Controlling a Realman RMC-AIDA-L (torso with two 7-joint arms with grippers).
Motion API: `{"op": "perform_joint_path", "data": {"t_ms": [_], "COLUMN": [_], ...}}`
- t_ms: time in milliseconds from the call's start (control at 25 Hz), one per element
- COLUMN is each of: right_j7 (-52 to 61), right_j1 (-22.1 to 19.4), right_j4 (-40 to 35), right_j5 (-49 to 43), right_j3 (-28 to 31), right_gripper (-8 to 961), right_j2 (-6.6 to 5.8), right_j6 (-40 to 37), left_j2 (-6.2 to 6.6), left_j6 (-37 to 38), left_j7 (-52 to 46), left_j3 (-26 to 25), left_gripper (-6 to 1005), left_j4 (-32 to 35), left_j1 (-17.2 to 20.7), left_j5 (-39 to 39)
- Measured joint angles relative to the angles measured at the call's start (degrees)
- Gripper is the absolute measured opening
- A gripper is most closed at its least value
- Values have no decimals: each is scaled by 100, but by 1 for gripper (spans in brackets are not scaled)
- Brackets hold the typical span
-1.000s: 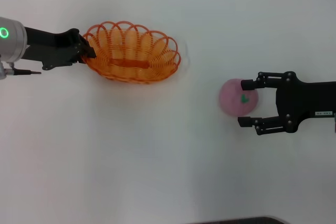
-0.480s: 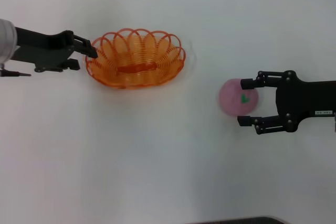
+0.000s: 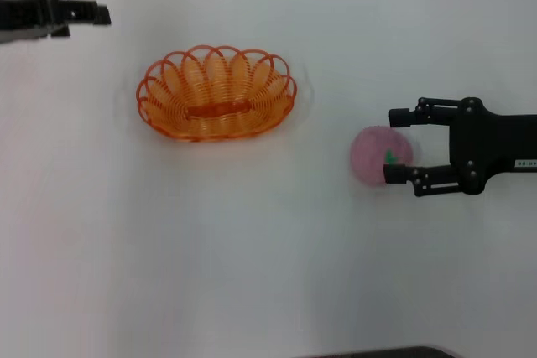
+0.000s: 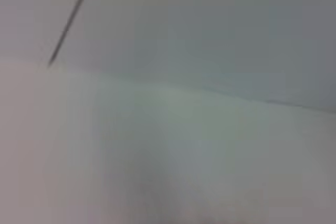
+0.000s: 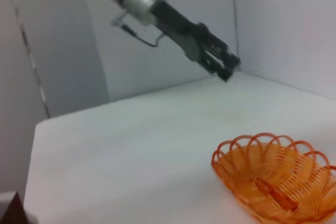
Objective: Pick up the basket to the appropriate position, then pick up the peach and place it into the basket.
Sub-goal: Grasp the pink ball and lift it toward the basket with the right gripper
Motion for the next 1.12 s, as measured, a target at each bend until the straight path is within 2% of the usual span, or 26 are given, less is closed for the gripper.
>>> {"op": "perform_joint_path", "data": {"t_ms": [160, 280, 360, 520, 760, 920, 1120], "right_j7": [536, 889, 1076, 1377, 1650, 1757, 1947], "right_j1": [81, 124, 138, 187, 236, 267, 364], "right_j4": [-17, -30, -35, -38, -77, -92, -213], "right_j5": [97, 208, 286, 360, 341, 336, 321], "right_j3": [69, 87, 94, 95, 73, 49, -31], "right_gripper": [822, 822, 821, 821, 820, 819, 819], "right_j2": [-28, -50, -68, -99, -125, -125, -139], "right_j6": [-192, -312, -350, -377, -35, 105, 188], "left_j2": [-33, -38, -31, -6, -48, -63, -67], "left_j6": [323, 860, 1222, 1993, 2349, 2518, 2519], "left_j7": [1979, 3557, 4203, 5372, 6304, 6700, 6729], "left_j3": [-101, -470, -705, -1178, -1313, -1352, -1422], "left_gripper": [735, 734, 734, 734, 731, 726, 733], "left_j4": [225, -115, -364, -883, -1177, -1364, -1438], "left_j1": [545, 872, 943, 1093, 1505, 1616, 1640], "left_j5": [-1556, -2630, -2802, -2706, -2426, -2047, -1961]}}
